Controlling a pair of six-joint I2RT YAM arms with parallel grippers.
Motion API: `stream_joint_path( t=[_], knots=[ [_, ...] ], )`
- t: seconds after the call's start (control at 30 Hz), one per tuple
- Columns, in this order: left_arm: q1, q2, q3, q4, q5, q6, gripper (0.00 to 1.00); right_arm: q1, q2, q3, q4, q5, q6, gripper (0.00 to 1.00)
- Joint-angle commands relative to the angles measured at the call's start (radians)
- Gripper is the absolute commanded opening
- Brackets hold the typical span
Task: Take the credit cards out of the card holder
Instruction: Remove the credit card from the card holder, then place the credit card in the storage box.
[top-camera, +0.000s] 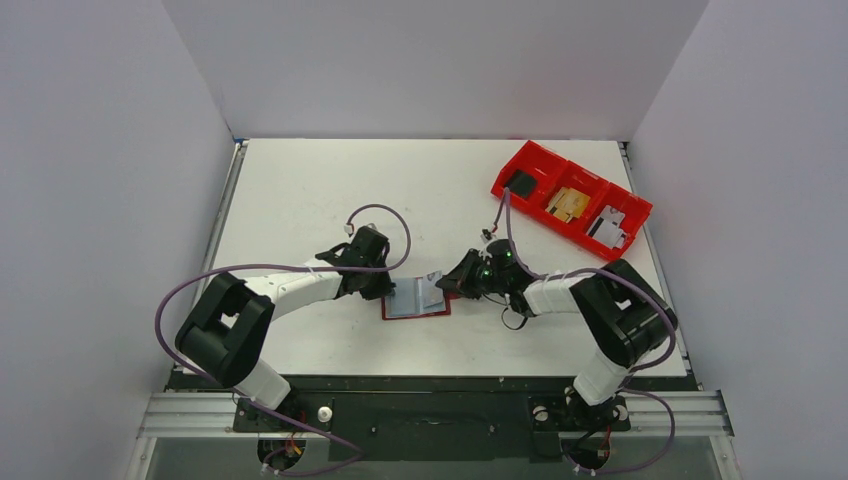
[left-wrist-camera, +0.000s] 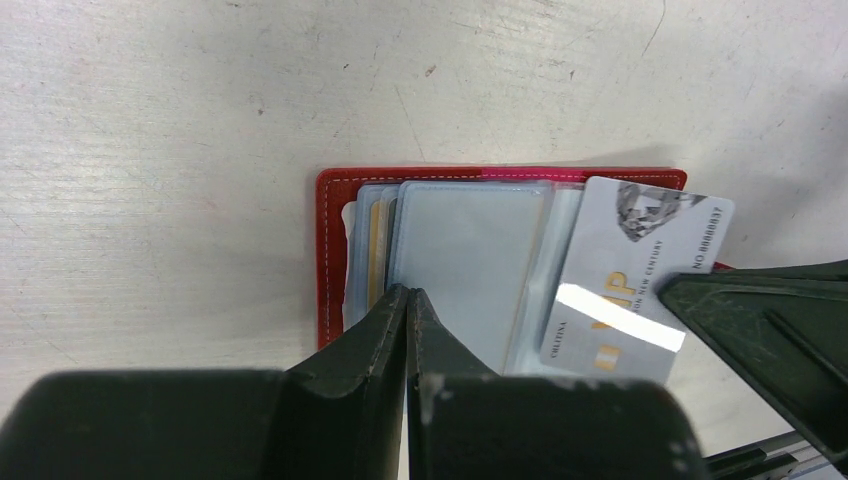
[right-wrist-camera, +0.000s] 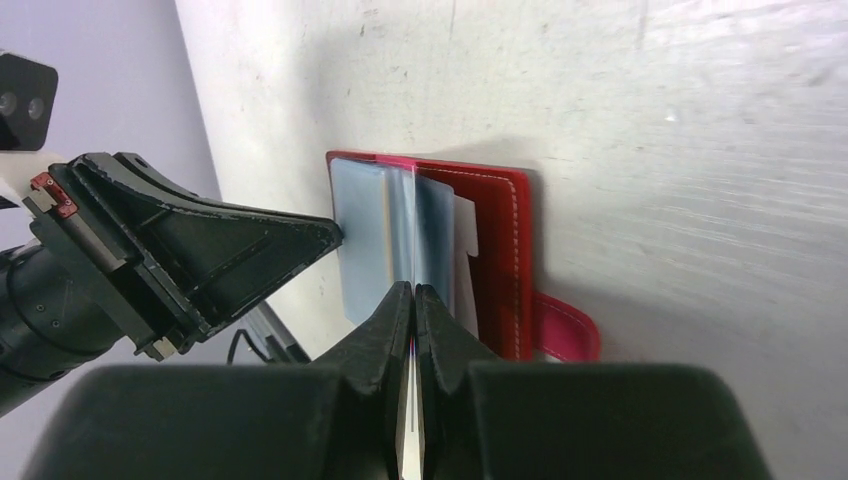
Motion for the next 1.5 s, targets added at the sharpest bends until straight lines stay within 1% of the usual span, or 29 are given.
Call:
stream_joint_path(
  t=[0.0,0.27,0.4,0.57,0.67,0.8,0.87,0.9,0.93,0.97,1.0,1.07,1.2,1.3,1.4,1.43,1.47],
  knots=[
    [-0.004,0.043,-0.028,-0.127,-0.068,0.029,0.0,-0.024,-0.111,-0.003,-0.154,0.061,-0.097,0.0],
    [-0.02,0.005,0.035,-0.138,-0.053,0.054,0.0,-0.054,-0.266,0.075,-0.38,0.095,-0.192,0.0],
    [-0.032,-0.04,0.104,-0.144,-0.047,0.085,0.0,-0.091,-0.335,0.131,-0.508,0.126,-0.239,0.0],
    [-0.041,-0.078,0.177,-0.179,-0.061,0.129,0.0,-0.185,-0.415,0.219,-0.691,0.18,-0.303,0.0],
    [-0.043,-0.097,0.211,-0.19,-0.058,0.155,0.0,-0.272,-0.444,0.269,-0.77,0.212,-0.341,0.0],
    [-0.043,-0.122,0.23,-0.2,-0.045,0.185,0.0,-0.384,-0.473,0.328,-0.896,0.293,-0.393,0.0],
    [-0.042,-0.143,0.229,-0.197,-0.038,0.198,0.04,-0.441,-0.491,0.344,-0.935,0.324,-0.418,0.0],
    [-0.042,-0.15,0.229,-0.196,-0.036,0.208,0.07,-0.46,-0.494,0.349,-0.957,0.339,-0.432,0.0],
    [-0.041,-0.162,0.229,-0.196,-0.035,0.213,0.12,-0.493,-0.495,0.364,-0.97,0.349,-0.439,0.0],
    [-0.04,-0.169,0.228,-0.194,-0.032,0.223,0.16,-0.509,-0.494,0.372,-0.995,0.372,-0.454,0.0],
    [-0.04,-0.181,0.228,-0.193,-0.03,0.228,0.23,-0.539,-0.489,0.389,-1.007,0.384,-0.461,0.0],
    [-0.04,-0.197,0.226,-0.189,-0.024,0.236,0.33,-0.59,-0.48,0.416,-1.038,0.445,-0.483,0.0],
    [-0.039,-0.225,0.221,-0.178,-0.01,0.246,0.4,-0.668,-0.438,0.483,-1.095,0.563,-0.516,0.0],
    [-0.039,-0.235,0.213,-0.164,0.008,0.25,0.43,-0.716,-0.396,0.556,-1.126,0.652,-0.525,0.0],
    [-0.04,-0.235,0.207,-0.155,0.03,0.252,0.47,-0.73,-0.307,0.635,-1.153,0.742,-0.529,0.0],
    [-0.04,-0.235,0.206,-0.153,0.034,0.256,0.48,-0.731,-0.284,0.685,-1.164,0.763,-0.537,0.0],
    [-0.04,-0.235,0.205,-0.153,0.037,0.258,0.49,-0.73,-0.235,0.712,-1.185,0.794,-0.548,0.0]
  ],
)
